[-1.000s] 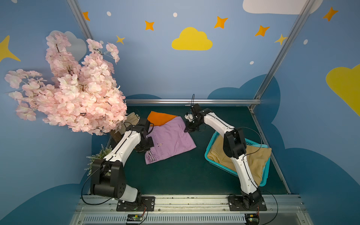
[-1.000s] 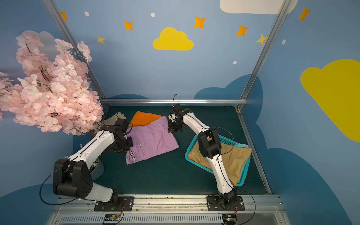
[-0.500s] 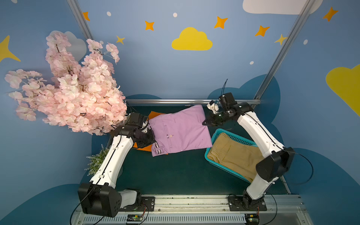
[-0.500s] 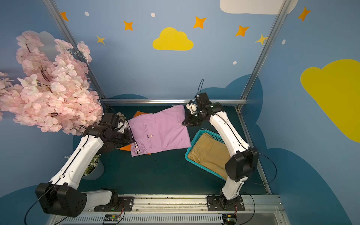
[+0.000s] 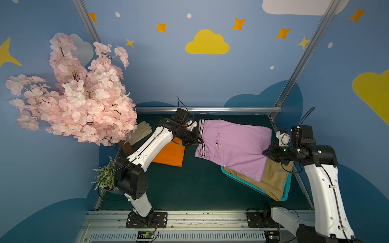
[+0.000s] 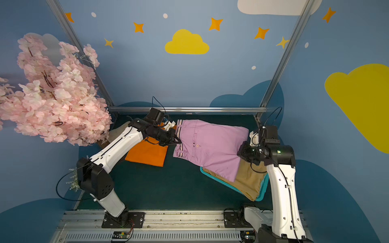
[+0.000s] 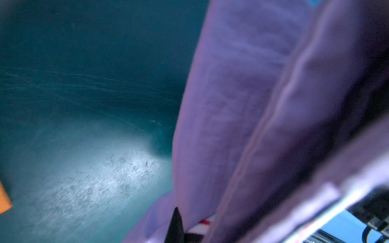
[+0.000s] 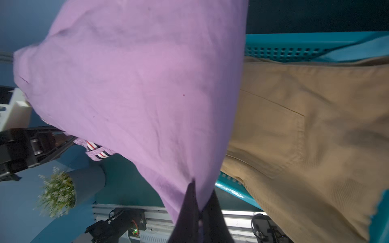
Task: Put the folded long pants in the basket
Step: Place the long pant in the basket.
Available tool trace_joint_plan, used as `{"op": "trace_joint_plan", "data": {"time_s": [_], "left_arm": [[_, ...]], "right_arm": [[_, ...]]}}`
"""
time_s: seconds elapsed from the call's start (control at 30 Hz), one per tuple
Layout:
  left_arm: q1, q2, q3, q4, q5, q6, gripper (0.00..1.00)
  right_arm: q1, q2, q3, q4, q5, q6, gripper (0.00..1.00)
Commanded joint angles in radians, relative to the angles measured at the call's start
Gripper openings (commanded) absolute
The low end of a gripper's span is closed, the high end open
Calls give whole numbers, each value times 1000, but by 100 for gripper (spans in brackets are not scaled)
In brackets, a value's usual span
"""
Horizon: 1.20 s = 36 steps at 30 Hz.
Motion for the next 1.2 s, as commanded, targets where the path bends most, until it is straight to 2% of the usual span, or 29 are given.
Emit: {"op": "trace_joint_plan", "data": {"time_s": [0.0,0.07,0.17,0.23,0.4,0.47,0.63,0.8,1.0,1.17], "left_arm": [[-39,128,179,-104,-10,20,2],[-71,216,290,-167,1,37,2],[-106,330,421,-222,42,50,2],[-114,385,501,-280,57,60,2],[-118,428,551,-302,121,58,2],[-118,460,585,-299,184,72,2],[-111,592,735,-365,286,88,3],[-87,613,725,-243,478,-9,2],[-149,541,719,-169,531,-80,2],[-198,543,723,-113,545,-131,3]], "right_arm": [[-22,6,-17,-109,212,-10,0],[-43,20,-19,-119,268,-9,0],[-52,31,-22,-118,267,-16,0],[-70,30,-27,-127,315,-22,0],[-108,27,-97,-133,434,-33,0],[-129,34,-140,-120,424,-30,0],[-232,52,-211,-86,270,-1,0],[-341,107,-116,-133,249,22,0],[-370,91,22,-212,267,47,0],[-353,90,26,-234,339,12,0]]}}
